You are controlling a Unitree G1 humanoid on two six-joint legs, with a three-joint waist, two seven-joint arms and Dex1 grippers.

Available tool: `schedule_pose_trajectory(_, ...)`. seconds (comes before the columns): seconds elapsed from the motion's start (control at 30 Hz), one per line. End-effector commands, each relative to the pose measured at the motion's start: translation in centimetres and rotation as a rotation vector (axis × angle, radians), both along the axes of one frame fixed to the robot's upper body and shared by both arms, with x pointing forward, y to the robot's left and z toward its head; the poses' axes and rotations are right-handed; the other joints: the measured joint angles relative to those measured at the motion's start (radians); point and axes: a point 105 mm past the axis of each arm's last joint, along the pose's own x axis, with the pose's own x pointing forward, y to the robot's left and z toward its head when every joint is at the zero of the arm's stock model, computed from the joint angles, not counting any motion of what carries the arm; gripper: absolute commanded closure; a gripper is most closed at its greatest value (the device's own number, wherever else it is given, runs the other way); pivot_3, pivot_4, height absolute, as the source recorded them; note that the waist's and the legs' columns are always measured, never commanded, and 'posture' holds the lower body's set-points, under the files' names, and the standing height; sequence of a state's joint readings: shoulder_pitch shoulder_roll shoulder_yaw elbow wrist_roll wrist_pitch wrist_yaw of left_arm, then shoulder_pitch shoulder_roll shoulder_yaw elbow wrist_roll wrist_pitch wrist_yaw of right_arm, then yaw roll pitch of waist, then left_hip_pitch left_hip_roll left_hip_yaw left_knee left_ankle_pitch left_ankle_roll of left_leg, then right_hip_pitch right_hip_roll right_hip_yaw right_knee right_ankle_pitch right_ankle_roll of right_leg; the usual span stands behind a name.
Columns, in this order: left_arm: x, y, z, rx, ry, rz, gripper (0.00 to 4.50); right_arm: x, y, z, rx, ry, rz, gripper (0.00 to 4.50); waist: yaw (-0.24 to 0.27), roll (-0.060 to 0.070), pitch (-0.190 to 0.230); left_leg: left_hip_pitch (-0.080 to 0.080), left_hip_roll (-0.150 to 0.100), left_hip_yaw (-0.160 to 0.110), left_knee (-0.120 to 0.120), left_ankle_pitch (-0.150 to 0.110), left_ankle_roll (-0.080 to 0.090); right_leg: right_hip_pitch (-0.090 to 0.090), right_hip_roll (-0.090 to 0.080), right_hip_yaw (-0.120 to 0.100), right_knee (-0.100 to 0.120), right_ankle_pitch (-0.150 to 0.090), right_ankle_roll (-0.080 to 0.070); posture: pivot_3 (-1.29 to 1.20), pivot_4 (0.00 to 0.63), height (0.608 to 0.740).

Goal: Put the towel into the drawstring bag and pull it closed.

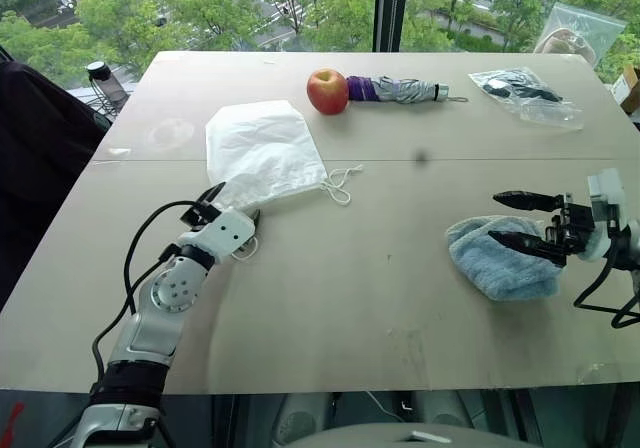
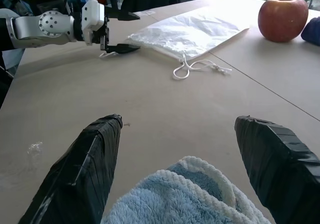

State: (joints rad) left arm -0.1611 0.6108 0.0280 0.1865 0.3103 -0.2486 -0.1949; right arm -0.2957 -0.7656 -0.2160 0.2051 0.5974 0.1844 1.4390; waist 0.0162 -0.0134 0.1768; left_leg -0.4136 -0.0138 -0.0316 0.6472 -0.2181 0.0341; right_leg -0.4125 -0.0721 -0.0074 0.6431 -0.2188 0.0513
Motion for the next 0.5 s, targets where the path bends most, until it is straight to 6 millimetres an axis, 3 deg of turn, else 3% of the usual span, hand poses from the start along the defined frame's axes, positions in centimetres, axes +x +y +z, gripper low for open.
schedule_pose_trajectory(0.03, 0.6, 0.5, 0.5, 0.029, -0.021, 0.030, 0.33, -0.2, -0.6, 1.3, -0.001, -0.065, -0.019, 0.65, -0.001, 0.000, 0.000, 0.000, 0.000, 0.000, 0.000, 0.000, 0.000, 0.000, 0.000, 0.000, 0.000, 0.000, 0.000, 0.00, 0.150, 0.740)
schedule_pose_trajectory(0.5, 1.2, 0.9, 2.4, 0.055, -0.129, 0.104, 0.33, 0.0, -0.8, 1.3, -0.006, -0.070, -0.028, 0.65, -0.002, 0.000, 0.000, 0.000, 0.000, 0.000, 0.001, 0.000, 0.000, 0.000, -0.001, 0.001, 0.000, 0.001, 0.001, 0.00, 0.150, 0.740)
